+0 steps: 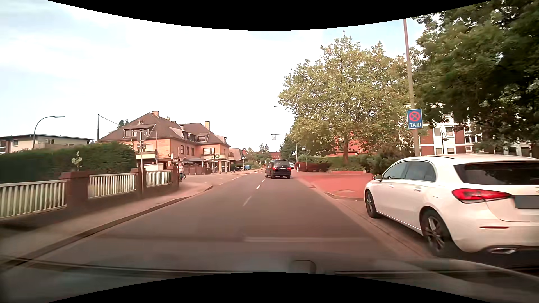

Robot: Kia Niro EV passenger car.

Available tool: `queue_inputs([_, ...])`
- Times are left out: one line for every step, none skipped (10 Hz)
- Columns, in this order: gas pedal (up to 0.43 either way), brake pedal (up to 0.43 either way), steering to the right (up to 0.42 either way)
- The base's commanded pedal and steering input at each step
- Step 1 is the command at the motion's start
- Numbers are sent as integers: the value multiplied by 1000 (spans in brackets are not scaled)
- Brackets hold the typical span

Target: Follow the waypoints while adhering to traffic rules and regulations

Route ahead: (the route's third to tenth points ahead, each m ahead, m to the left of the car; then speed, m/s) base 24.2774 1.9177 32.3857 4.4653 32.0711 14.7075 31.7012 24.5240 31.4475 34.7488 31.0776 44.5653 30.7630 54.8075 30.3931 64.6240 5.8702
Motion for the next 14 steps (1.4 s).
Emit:
queue_inputs([87, 0, 1])
queue_inputs([87, 0, 1])
queue_inputs([130, 0, 2])
queue_inputs([130, 0, 2])
queue_inputs([130, 0, 2])
queue_inputs([130, 0, 2])
queue_inputs([130, 0, 3])
queue_inputs([130, 0, 3])
queue_inputs([130, 0, 3])
queue_inputs([130, 0, 3])
queue_inputs([130, 0, 3])
queue_inputs([130, 0, 3])
queue_inputs([67, 0, 3])
queue_inputs([59, 0, 3])
